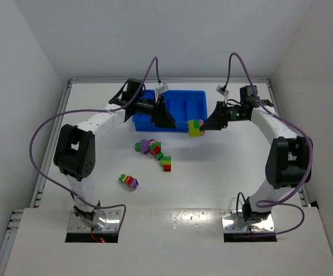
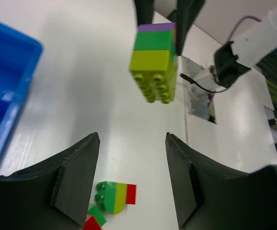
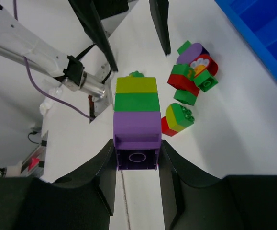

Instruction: Sort the legos into containers by color

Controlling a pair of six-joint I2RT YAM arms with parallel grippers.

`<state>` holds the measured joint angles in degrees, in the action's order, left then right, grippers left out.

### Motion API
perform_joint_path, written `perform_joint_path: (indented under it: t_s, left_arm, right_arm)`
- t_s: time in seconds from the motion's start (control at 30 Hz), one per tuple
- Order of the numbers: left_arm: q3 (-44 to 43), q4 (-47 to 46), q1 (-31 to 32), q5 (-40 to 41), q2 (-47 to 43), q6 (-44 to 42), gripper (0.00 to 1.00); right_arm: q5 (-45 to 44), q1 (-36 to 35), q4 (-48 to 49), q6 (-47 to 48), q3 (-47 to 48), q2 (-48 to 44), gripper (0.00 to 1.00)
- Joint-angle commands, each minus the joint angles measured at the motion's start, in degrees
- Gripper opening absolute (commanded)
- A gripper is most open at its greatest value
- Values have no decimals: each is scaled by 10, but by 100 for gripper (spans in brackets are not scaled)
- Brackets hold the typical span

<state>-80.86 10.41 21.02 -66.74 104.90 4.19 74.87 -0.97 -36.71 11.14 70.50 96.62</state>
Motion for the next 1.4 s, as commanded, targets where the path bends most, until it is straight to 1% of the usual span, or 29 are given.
perform_joint_path:
  t_s: [0.0,0.13,0.3,0.4,0.67,0.77,0.8,0.83,0.9,0.93,0.97,1.07,1.17,1.37]
  left_arm:
    - [-12,-16,17,-66,-15,-4,63]
    - [-35,-16,36,-73,-10,6,64]
    - [-35,-16,47,-73,-5,6,65]
    - [-47,-16,60,-106,6,19,67]
    - [-58,-16,76,-106,11,19,67]
    - [-63,-16,76,-106,17,19,61]
    - [-63,-16,76,-106,17,19,56]
    - [-63,-16,76,-106,17,24,41]
    - [-63,-16,76,-101,22,24,25]
    - [-63,-16,76,-101,22,24,7]
    - [-55,-16,76,-89,22,29,0]
    - [-48,7,82,-81,12,5,0]
    - [-18,43,82,-76,-8,-35,0]
    - [39,79,54,-66,-37,-78,0]
  right_arm:
    - [54,-12,25,-22,20,-25,0]
    - [59,-18,30,-22,20,-30,0]
    - [59,-29,42,-32,15,-41,0]
    - [59,-34,42,-32,15,-41,0]
    - [59,-46,59,-48,20,-41,0]
    - [59,-51,66,-53,20,-41,0]
    - [54,-51,72,-53,20,-41,0]
    - [54,-51,72,-53,20,-41,0]
    - [49,-51,77,-59,20,-41,0]
    - [48,-51,77,-59,20,-41,0]
    - [42,-44,77,-59,20,-41,0]
    - [35,-31,90,-69,20,-41,0]
    - [35,-9,98,-77,20,-41,0]
    - [30,35,104,-77,20,-41,0]
